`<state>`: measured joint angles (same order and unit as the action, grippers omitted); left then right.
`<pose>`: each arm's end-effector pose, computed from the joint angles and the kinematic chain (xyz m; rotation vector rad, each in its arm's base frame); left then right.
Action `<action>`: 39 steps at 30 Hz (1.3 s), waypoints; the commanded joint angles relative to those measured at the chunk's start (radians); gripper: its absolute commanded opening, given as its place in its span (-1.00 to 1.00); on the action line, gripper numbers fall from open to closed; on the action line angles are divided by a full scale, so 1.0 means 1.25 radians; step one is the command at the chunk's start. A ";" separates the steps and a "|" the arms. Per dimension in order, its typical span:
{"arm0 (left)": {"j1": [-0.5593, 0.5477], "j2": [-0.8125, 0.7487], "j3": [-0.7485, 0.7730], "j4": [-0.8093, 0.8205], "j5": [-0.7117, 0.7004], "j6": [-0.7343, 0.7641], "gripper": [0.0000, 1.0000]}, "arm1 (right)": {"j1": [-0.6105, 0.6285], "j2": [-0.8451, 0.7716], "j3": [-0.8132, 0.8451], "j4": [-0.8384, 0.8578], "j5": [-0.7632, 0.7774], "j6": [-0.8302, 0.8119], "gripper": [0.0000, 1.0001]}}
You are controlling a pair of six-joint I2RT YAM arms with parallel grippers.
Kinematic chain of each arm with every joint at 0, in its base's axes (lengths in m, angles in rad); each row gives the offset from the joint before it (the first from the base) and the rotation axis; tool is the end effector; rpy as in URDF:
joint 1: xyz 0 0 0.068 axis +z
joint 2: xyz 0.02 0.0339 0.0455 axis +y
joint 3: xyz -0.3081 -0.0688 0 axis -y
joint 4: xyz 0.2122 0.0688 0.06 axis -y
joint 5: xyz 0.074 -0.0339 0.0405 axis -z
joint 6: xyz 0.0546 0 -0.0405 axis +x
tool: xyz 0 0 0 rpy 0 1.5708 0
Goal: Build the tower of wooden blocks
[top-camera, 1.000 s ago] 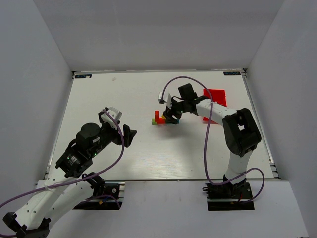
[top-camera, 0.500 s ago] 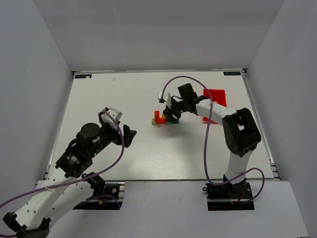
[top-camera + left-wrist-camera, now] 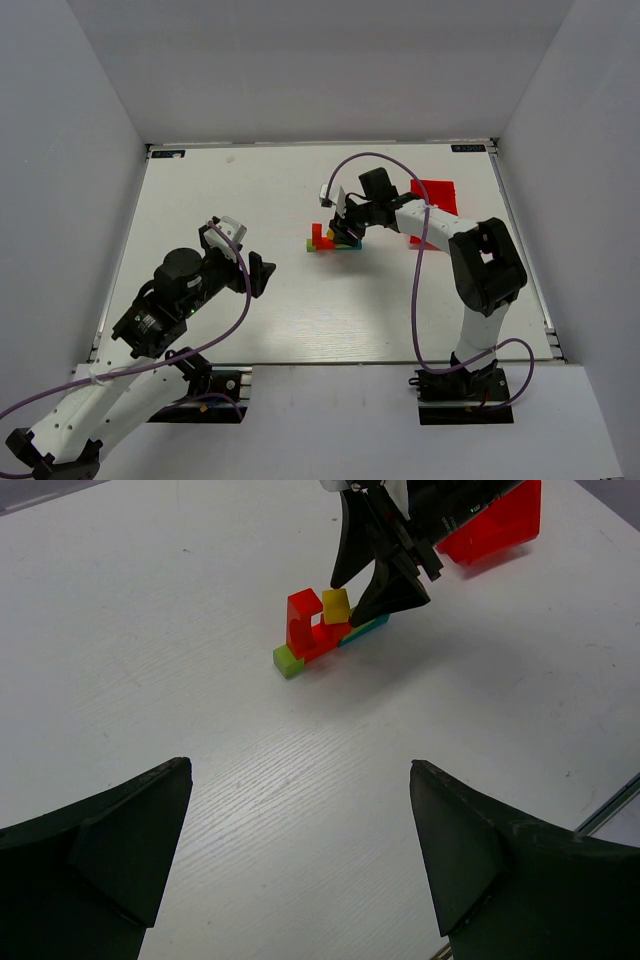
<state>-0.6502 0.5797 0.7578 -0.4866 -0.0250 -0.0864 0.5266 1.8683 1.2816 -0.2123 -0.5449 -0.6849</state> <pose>0.0669 -0.0491 0.3399 0.5139 1.8371 -0.4797 0.3354 0.2277 0.2541 -1.5092 1.7250 0.5611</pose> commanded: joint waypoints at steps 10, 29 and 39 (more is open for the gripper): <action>0.002 -0.006 0.006 -0.002 -0.006 -0.003 1.00 | 0.002 0.009 0.029 0.002 -0.012 -0.021 0.06; 0.002 0.001 0.006 -0.002 -0.006 -0.003 1.00 | -0.003 0.009 0.033 -0.012 -0.016 -0.044 0.00; 0.002 0.001 0.006 -0.002 -0.006 -0.003 1.00 | -0.005 0.009 0.031 -0.015 -0.016 -0.053 0.00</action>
<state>-0.6498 0.5819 0.7578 -0.4866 -0.0261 -0.0864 0.5247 1.8721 1.2819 -0.2310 -0.5461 -0.7376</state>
